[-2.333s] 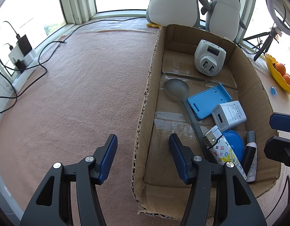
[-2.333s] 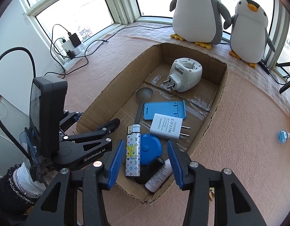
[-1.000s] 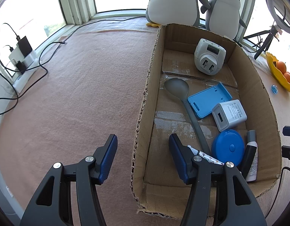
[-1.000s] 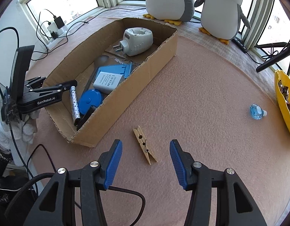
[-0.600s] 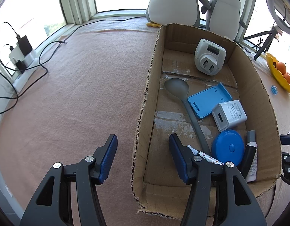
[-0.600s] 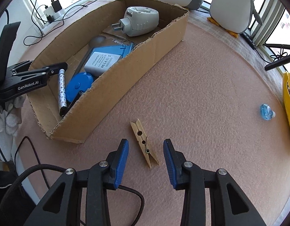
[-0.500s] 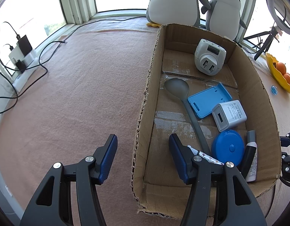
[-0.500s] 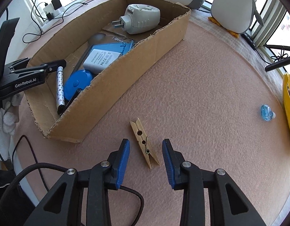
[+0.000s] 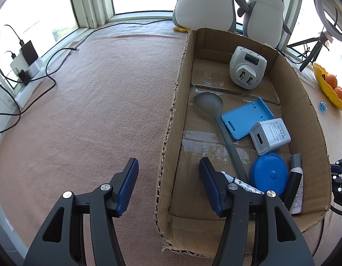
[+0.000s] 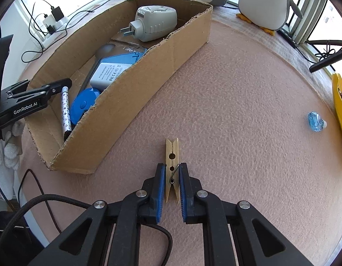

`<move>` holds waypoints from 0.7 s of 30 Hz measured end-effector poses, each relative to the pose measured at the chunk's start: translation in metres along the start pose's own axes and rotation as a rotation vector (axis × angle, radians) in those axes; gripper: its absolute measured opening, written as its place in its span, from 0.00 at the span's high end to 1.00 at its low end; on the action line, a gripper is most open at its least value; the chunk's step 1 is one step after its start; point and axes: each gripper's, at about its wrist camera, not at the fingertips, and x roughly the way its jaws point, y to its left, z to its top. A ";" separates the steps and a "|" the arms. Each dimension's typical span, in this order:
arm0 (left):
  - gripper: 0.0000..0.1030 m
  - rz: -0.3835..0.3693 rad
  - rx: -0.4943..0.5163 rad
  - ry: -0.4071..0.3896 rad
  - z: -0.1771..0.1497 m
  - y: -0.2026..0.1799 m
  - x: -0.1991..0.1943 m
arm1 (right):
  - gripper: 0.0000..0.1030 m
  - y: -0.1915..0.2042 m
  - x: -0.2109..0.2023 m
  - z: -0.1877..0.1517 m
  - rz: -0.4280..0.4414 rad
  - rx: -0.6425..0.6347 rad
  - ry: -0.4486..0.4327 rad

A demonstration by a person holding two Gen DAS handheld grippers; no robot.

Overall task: Organize rigid objects
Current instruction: 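Grasp the wooden clothespin with the right gripper, then carry the clothespin into the box and open the right gripper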

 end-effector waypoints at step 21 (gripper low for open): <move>0.44 0.000 0.000 0.000 0.000 0.000 0.000 | 0.89 0.011 -0.064 0.029 -0.005 0.055 -0.198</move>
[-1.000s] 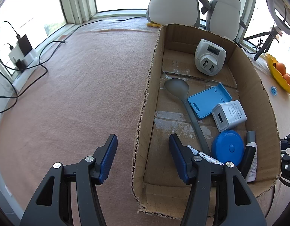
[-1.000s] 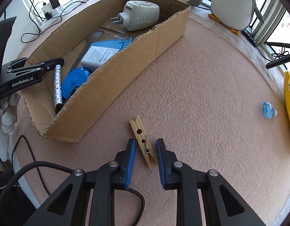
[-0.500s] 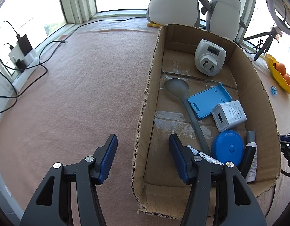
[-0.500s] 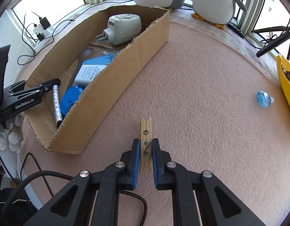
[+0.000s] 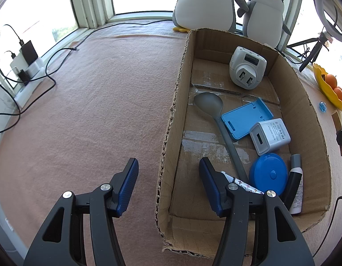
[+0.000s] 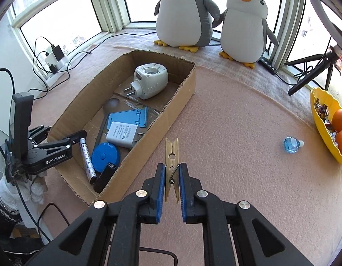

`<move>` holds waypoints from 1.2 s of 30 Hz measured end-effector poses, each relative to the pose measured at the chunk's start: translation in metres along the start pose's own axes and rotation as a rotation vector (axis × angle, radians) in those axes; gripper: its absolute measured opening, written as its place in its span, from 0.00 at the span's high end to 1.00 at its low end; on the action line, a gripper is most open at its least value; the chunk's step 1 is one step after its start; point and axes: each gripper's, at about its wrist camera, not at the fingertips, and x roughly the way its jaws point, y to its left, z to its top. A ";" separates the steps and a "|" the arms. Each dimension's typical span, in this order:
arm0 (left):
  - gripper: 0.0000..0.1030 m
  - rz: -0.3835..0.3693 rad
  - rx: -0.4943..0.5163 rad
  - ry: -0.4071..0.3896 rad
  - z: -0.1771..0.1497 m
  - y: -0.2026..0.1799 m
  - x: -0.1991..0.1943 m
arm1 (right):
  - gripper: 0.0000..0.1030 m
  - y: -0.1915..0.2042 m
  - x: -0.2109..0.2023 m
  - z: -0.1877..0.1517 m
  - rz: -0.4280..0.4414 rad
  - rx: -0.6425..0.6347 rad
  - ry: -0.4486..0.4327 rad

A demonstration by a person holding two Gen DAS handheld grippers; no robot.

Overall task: Organize rigid objects
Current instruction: 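Carry the clothespin into the box and open the right gripper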

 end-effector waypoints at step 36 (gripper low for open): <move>0.44 0.000 0.000 0.000 0.000 0.001 0.000 | 0.89 0.065 0.045 0.020 0.113 -0.070 0.043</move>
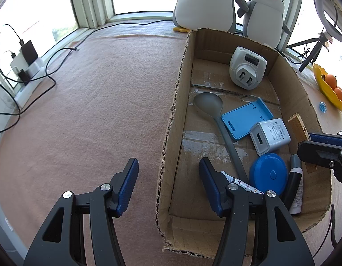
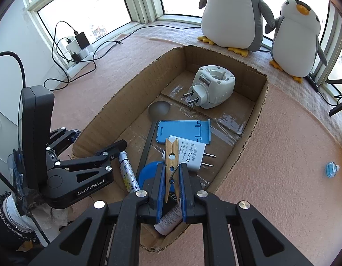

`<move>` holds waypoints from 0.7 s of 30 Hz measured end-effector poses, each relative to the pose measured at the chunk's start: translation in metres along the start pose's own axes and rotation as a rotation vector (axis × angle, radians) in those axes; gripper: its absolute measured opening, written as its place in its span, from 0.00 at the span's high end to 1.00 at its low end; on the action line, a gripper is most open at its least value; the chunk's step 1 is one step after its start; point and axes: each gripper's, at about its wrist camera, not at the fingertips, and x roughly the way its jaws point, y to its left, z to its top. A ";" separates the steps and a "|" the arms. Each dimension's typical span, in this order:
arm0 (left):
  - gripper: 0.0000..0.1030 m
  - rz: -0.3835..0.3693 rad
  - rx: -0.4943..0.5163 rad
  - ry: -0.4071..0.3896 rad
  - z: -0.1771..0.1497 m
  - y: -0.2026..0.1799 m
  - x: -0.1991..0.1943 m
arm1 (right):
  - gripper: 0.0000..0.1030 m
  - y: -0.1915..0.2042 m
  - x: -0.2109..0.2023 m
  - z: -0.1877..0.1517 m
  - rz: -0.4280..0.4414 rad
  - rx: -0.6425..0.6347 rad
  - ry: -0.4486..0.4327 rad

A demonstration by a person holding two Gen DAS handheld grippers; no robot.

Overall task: Organize rigid objects
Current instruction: 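Carry the clothespin into the box and open the right gripper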

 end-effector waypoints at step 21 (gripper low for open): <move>0.44 0.000 -0.001 0.000 0.000 0.000 0.000 | 0.80 0.005 0.001 0.000 0.005 -0.013 -0.001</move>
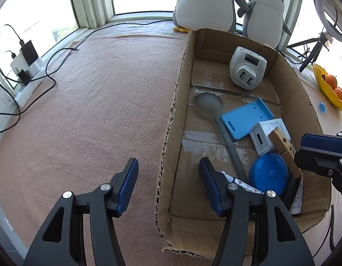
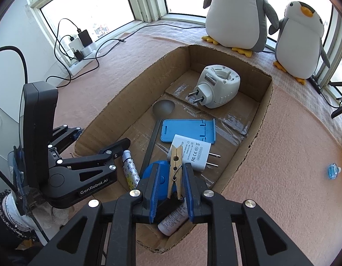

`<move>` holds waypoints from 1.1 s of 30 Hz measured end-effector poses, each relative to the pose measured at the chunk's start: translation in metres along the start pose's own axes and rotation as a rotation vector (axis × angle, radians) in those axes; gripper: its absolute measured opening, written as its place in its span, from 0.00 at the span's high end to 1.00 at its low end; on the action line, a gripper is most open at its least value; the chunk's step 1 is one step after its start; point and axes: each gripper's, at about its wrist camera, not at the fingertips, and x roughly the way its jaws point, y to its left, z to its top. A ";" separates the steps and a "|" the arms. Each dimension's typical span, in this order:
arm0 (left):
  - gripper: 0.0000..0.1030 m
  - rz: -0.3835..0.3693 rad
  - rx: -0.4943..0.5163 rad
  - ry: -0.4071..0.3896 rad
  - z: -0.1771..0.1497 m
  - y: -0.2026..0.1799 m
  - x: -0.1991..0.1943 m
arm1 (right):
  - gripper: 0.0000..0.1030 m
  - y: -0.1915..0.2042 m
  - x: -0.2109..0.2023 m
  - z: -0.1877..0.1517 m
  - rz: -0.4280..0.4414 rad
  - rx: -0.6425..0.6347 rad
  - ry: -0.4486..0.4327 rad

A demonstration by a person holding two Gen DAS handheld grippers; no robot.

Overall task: Organize rigid objects
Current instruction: 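Carry the clothespin into the box and open the right gripper, then move the right tool toward the small blue liquid bottle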

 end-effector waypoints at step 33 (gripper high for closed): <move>0.44 0.003 0.010 0.001 0.002 -0.002 -0.001 | 0.47 -0.109 -0.063 -0.028 -0.077 0.342 -0.163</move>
